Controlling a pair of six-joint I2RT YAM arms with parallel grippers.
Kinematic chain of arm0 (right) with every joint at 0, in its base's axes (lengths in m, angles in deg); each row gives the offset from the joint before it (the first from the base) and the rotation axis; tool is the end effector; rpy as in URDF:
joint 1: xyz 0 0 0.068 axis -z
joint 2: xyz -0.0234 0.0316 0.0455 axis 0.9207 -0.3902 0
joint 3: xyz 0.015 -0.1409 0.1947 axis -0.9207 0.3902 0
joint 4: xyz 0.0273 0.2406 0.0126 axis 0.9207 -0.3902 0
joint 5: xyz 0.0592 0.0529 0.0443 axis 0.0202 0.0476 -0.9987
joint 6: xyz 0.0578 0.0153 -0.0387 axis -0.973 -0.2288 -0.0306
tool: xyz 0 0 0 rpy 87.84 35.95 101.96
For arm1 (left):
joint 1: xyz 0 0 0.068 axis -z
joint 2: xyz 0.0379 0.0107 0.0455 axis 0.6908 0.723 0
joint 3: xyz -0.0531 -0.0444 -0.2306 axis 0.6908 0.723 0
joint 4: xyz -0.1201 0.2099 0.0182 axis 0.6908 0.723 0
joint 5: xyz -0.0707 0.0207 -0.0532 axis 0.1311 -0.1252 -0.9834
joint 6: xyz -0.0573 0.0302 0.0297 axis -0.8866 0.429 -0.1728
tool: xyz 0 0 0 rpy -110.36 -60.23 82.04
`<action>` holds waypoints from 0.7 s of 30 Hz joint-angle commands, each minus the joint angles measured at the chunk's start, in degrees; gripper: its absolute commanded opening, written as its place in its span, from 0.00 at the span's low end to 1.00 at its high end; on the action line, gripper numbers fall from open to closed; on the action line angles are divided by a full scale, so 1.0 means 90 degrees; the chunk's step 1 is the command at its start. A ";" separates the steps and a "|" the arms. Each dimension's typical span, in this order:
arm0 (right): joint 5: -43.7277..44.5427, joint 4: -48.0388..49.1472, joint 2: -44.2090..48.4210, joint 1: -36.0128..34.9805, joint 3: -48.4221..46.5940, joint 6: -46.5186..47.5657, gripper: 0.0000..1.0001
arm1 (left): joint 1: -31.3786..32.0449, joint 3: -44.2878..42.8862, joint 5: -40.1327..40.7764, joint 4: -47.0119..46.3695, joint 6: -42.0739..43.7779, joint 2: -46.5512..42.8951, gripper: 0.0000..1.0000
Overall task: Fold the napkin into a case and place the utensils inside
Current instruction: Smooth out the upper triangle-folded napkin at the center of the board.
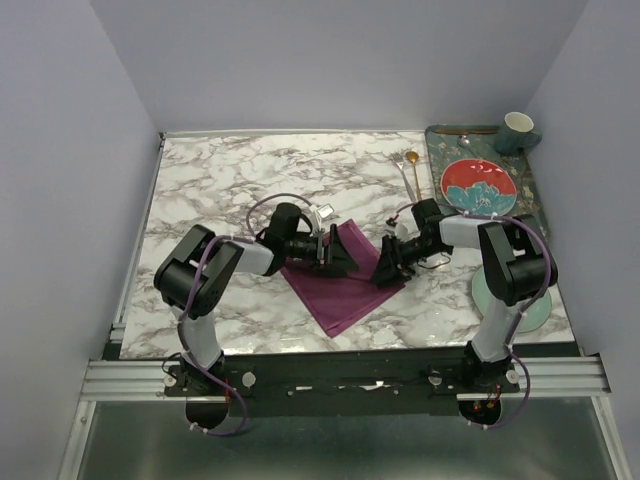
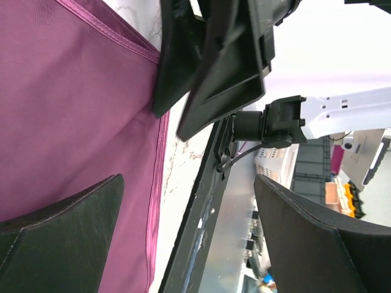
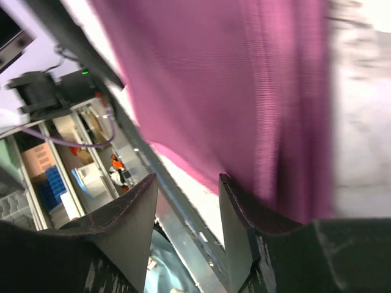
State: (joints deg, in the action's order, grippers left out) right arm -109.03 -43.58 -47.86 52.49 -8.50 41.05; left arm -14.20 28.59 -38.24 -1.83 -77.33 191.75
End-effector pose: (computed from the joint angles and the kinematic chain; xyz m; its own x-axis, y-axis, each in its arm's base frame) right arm 0.2661 0.1187 0.0927 -0.9887 -0.1483 -0.0224 -0.1016 0.5523 0.8274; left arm 0.2666 -0.2065 0.1234 -0.9721 0.0393 -0.2313 0.2334 0.2622 -0.9363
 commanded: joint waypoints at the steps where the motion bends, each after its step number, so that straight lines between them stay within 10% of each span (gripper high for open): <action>1: 0.0632 -0.0309 -0.0310 0.0024 -0.0209 0.0132 0.52 | 0.0267 -0.0327 0.0266 -0.0432 -0.0369 0.0500 0.99; 21: 0.1258 -0.0455 -0.1042 0.0171 -0.0199 -0.0054 0.49 | -0.0571 0.0219 0.0052 -0.1030 -0.0643 0.1176 0.99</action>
State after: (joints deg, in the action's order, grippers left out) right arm -108.33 -47.74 -54.31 53.67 -11.16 38.56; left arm -15.71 27.41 -37.43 -15.20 -87.85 203.21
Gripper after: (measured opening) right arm 0.492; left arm 0.985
